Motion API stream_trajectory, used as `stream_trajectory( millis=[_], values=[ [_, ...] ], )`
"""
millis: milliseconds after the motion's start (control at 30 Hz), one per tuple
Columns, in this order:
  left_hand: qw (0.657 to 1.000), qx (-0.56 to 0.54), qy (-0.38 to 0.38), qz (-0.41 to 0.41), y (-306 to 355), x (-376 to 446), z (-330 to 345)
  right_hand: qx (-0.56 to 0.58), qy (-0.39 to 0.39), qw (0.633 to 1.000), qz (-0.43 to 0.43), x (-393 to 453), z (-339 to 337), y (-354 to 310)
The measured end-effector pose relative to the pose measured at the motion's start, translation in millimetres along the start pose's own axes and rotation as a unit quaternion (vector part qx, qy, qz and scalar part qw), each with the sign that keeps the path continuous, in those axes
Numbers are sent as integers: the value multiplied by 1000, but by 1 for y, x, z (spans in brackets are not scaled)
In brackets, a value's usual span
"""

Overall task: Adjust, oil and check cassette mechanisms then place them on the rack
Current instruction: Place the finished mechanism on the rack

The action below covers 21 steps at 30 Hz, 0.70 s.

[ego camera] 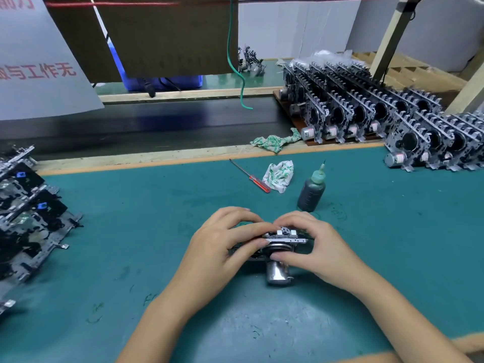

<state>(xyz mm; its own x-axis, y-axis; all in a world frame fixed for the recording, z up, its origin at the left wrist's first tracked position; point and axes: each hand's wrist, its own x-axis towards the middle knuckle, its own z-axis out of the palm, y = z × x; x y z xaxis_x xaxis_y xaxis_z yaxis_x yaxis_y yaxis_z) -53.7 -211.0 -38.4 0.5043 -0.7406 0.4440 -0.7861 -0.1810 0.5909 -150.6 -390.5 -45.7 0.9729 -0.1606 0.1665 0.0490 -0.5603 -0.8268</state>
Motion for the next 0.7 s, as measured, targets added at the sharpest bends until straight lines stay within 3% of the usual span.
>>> stream_trajectory(
  millis=[467,600,700],
  values=[
    [1000,-17,-13,2,-1,2,-2,113,25,992,50,-1,6,-2],
    [1000,-12,-20,0,0,3,-2,-33,37,998,33,-10,-2,-2],
    [1000,-11,-20,4,-1,3,-2,-230,109,966,-39,-21,-5,1]
  ],
)
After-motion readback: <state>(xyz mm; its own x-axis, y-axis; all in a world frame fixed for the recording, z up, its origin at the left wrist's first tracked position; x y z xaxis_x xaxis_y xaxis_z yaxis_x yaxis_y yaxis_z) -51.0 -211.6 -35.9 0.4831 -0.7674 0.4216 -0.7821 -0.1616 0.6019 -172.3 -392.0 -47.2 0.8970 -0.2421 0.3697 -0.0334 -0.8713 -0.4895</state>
